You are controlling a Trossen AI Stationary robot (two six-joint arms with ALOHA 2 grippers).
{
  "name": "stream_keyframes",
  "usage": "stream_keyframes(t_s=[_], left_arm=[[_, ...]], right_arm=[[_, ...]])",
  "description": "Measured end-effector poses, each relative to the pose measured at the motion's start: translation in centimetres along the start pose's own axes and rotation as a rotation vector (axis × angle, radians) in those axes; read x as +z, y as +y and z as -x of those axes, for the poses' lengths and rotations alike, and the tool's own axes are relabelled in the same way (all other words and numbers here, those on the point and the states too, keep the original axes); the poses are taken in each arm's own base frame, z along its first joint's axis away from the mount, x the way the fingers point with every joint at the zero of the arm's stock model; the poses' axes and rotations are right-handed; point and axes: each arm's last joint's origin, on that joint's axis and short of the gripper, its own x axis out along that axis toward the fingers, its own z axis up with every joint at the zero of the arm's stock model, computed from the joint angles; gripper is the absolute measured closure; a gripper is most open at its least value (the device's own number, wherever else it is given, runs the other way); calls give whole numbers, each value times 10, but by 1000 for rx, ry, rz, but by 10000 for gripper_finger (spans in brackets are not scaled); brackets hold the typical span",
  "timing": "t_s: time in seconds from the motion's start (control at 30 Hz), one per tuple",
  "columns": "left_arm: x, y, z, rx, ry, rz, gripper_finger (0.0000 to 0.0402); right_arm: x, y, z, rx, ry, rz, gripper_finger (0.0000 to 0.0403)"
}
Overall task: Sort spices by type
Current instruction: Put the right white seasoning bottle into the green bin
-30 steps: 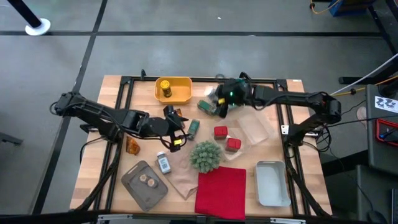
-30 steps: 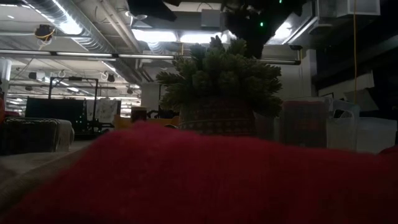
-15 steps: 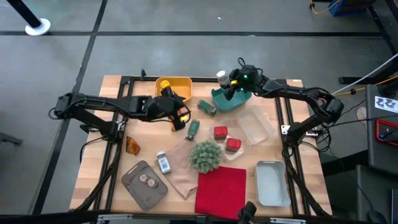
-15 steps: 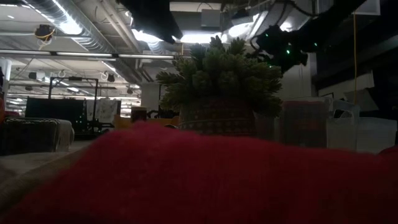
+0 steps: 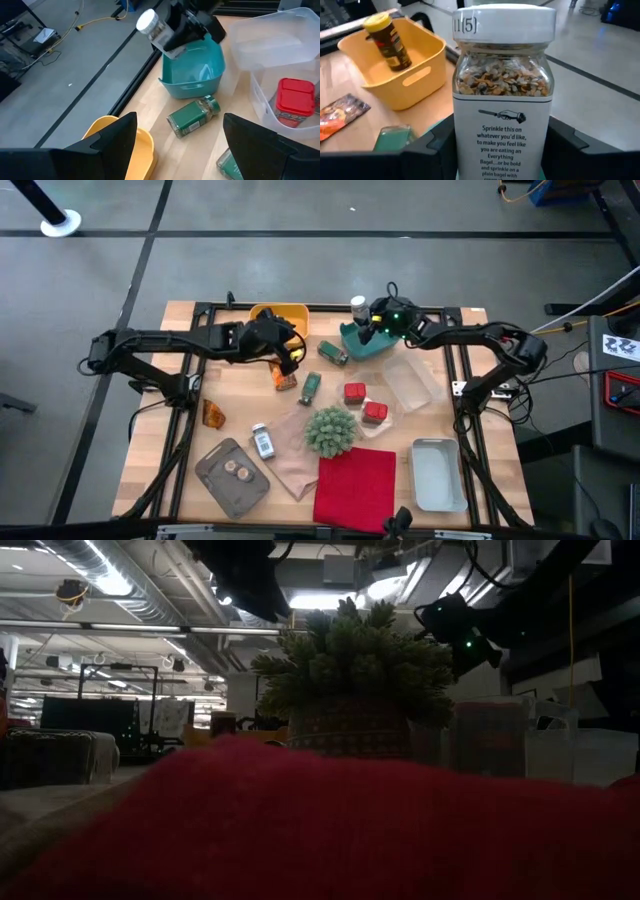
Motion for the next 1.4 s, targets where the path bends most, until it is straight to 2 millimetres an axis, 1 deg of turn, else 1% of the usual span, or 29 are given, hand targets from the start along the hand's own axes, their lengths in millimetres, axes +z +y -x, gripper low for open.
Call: stream_keyframes(t_s=[0.1, 0.23, 0.3, 0.57, 0.83, 1.4], left_arm=[[0, 2, -1, 7, 2, 5, 121], [0, 3, -2, -1, 3, -2, 121], [0, 3, -2, -11, 4, -12, 121], [0, 3, -2, -21, 4, -16, 121], [0, 2, -2, -23, 4, -16, 121], [0, 2, -2, -24, 3, -19, 121]], right_arm=[[-7, 6, -8, 1, 2, 12, 199], [-15, 10, -15, -41, 13, 22, 195], [-20, 9, -19, -67, 33, 25, 195], [-39, 9, -37, -69, 48, 28, 194], [-52, 8, -45, -73, 82, 30, 191], [-55, 8, -46, -68, 97, 31, 189]])
